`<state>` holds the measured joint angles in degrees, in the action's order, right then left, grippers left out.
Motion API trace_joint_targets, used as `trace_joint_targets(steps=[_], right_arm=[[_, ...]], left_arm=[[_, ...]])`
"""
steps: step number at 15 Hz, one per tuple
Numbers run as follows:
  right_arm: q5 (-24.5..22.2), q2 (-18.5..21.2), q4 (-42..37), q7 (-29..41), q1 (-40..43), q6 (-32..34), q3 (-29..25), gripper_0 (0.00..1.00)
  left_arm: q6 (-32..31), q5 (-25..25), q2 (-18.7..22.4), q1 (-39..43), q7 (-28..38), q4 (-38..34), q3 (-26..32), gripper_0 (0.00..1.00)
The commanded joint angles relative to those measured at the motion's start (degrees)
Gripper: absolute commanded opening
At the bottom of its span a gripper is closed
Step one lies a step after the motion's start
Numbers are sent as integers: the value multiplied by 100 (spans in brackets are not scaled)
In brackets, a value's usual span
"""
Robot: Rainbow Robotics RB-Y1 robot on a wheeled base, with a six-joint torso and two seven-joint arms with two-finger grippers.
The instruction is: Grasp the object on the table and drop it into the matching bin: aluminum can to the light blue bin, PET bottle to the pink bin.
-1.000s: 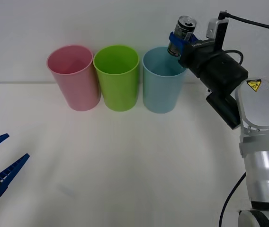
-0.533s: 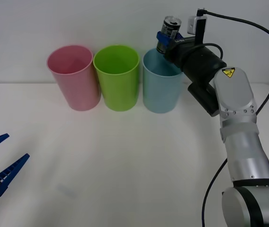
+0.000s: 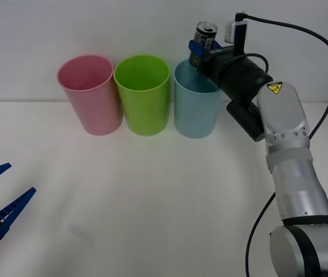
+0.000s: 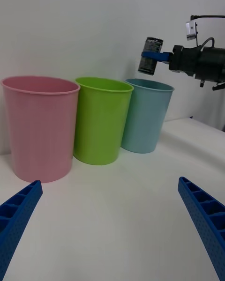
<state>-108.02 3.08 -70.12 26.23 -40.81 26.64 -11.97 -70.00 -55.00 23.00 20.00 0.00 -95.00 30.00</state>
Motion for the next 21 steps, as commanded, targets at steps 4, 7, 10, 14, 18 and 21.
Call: trace_joint_targets(steps=[4,7,10,14,18,21], right_arm=[[9,0,-2,-101,3,8,-25,100],[36,9,-2,-127,3,8,-25,100],[80,9,-11,-145,3,16,-34,100],[124,9,-266,-171,143,192,-51,100],[212,70,-872,-171,635,544,-16,100],[396,237,-1417,-127,1075,640,168,100]], left_arm=[[0,0,0,0,0,0,0,100],[0,0,0,0,0,0,0,100],[0,0,0,0,0,0,0,100],[0,0,0,0,0,0,0,100],[0,0,0,0,0,0,0,100],[0,0,0,0,0,0,0,100]])
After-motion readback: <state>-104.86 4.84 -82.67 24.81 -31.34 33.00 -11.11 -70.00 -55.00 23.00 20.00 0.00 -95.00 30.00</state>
